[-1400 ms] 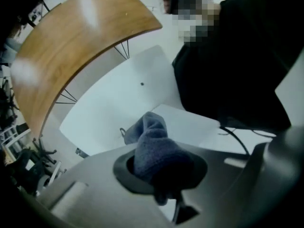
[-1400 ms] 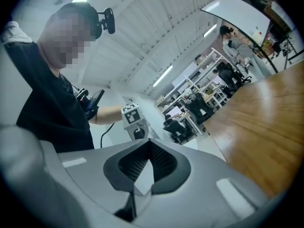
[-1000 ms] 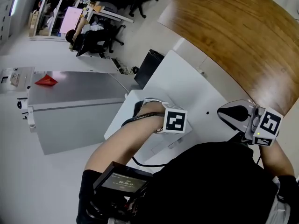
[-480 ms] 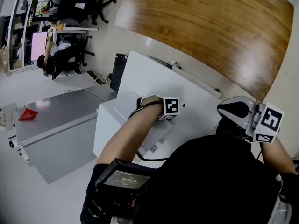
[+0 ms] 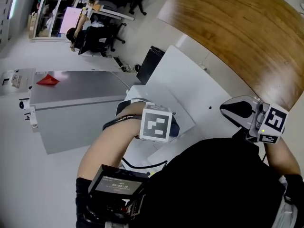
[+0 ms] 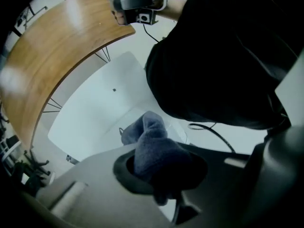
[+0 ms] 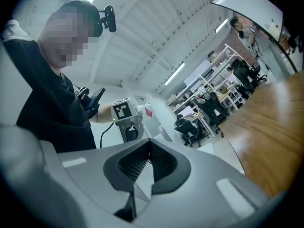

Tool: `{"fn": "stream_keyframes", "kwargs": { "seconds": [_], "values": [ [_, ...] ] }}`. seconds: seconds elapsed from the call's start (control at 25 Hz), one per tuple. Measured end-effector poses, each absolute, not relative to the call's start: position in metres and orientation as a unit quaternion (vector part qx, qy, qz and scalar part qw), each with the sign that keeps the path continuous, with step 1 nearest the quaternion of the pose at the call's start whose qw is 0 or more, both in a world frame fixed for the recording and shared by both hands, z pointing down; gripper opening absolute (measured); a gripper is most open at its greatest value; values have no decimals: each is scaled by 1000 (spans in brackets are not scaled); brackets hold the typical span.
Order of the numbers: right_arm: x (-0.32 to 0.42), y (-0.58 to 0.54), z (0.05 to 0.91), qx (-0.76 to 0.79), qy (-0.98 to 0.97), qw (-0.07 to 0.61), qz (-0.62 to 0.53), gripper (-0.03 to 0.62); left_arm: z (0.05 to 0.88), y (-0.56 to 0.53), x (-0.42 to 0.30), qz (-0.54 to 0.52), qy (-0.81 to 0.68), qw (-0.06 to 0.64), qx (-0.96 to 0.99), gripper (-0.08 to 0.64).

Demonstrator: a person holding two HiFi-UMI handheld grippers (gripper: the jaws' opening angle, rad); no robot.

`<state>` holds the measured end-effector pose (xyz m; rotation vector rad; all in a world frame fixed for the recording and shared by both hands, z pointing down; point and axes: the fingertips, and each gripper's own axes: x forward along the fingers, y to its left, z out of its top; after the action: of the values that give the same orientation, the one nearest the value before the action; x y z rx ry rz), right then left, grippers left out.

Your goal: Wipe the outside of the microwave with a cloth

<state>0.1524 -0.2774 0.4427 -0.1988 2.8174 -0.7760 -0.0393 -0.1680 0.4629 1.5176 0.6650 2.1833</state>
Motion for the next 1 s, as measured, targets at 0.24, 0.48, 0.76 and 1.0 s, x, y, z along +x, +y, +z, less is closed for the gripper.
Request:
{"fn": "stream_keyframes", "kwargs": {
  "seconds": [0.24, 0.48, 0.76, 1.0],
  "values": [
    [138, -286, 438, -45, 961, 105, -253, 5, 487, -158, -52, 804, 268, 222, 481, 54],
    [167, -286, 477, -95, 950, 91, -285, 5, 570, -156, -58, 819, 343, 199, 414, 52],
    [226, -263, 506, -178, 930, 75, -312, 5, 662, -147, -59, 821, 371, 239, 361, 52],
    [233, -235, 491, -177, 936, 73, -295, 5, 681, -139, -37, 823, 359, 201, 391, 52]
  ]
}}
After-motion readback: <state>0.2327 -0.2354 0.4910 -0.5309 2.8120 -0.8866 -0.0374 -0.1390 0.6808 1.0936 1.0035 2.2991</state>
